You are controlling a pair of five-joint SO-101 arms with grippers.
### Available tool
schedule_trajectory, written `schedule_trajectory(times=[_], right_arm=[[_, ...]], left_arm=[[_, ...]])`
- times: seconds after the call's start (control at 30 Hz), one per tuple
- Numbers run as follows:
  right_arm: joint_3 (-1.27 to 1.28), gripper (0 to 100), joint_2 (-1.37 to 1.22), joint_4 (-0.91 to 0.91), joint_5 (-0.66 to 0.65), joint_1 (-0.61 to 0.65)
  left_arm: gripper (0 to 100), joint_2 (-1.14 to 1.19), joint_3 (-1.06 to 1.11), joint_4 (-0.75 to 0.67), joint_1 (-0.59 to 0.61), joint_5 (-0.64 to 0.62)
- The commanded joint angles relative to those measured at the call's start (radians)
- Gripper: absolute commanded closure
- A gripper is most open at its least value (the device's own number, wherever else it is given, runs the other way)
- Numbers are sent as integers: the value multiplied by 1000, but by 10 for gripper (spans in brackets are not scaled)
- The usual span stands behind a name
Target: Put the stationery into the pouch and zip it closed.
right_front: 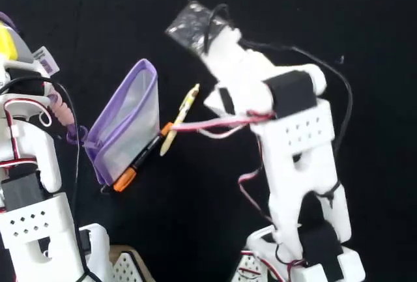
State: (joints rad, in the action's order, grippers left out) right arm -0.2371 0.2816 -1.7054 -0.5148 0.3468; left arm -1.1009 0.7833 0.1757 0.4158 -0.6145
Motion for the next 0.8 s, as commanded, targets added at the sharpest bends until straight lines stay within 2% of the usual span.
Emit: schedule_trajectory(times=[0.0, 0.23, 0.47, 0.63, 0.77], right_arm=[[145, 727, 35, 141, 115, -72], [444, 727, 25, 430, 287, 5], [720, 727, 24, 795, 430, 35], [802, 727, 22, 911, 499, 38], [809, 727, -39, 954, 540, 95]], left_arm=[[970, 0, -7, -17, 8, -11], [970, 0, -16, -23, 93, -14], [970, -8, 50, -147, 157, -12], [970, -9, 56, -161, 182, -14], [970, -9, 58, -161, 183, -14]])
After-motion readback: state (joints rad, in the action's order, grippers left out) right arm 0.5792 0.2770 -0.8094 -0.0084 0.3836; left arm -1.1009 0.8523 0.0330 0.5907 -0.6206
